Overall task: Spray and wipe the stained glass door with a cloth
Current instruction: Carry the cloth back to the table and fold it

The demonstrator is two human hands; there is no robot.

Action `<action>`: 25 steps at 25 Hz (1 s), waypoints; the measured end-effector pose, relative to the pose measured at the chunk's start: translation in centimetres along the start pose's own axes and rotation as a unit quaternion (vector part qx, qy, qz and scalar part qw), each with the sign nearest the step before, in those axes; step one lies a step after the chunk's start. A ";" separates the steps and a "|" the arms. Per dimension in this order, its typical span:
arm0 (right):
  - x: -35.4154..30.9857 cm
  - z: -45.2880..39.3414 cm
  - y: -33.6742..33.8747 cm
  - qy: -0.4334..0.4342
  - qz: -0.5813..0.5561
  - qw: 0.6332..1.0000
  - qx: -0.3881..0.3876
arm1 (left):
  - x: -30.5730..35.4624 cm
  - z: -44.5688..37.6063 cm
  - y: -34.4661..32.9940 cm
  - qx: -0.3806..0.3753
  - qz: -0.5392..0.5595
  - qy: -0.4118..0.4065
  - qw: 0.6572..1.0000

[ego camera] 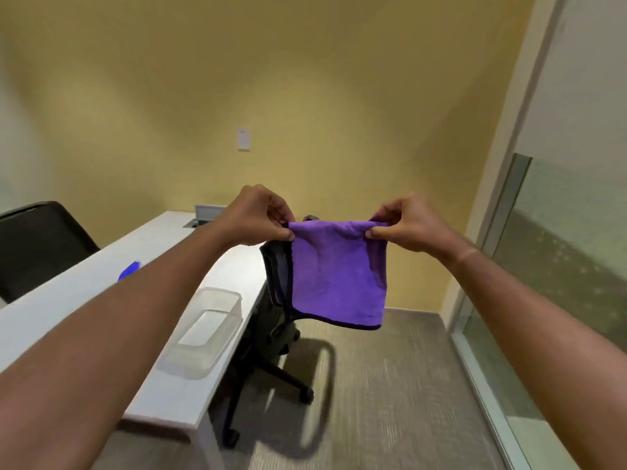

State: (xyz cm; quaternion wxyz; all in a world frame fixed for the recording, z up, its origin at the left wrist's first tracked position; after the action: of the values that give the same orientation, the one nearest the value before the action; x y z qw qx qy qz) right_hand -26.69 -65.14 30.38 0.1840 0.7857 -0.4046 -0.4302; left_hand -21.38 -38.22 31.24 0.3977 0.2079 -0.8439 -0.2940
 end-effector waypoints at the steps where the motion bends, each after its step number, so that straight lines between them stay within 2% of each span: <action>1: -1.3 -0.5 -1.5 0.007 -0.003 1.000 -0.005 | -1.3 0.7 1.5 0.011 -0.004 0.006 1.000; 5: -6.1 -2.3 -7.9 0.024 -0.022 0.999 -0.027 | -7.4 2.7 6.9 0.036 -0.008 0.035 0.999; 13: -14.0 -6.4 -19.6 0.024 -0.045 0.997 -0.065 | -19.6 2.8 15.1 0.026 -0.014 0.031 0.999; 21: -16.1 -10.2 -25.5 0.014 -0.061 0.993 -0.104 | -26.3 0.7 17.6 0.016 -0.050 0.009 0.999; 25: -15.9 -12.6 -27.7 0.045 -0.048 0.988 -0.139 | -28.4 -0.9 17.4 0.008 -0.058 0.000 0.998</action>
State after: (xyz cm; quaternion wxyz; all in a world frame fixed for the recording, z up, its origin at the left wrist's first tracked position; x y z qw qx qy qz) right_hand -7.90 -36.51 28.22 0.2886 0.7894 -0.2939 -0.4552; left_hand -5.77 -9.01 27.59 0.3782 0.2600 -0.8328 -0.3095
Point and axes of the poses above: each hand's wrist, its own z-axis away from the middle knuckle, its own y-axis out of the back of the hand, x = y × z, the point moved 4 cm from there along -z, towards the middle knuckle, and after that the axes turned 11 degrees about x, right-handed, at the moved point
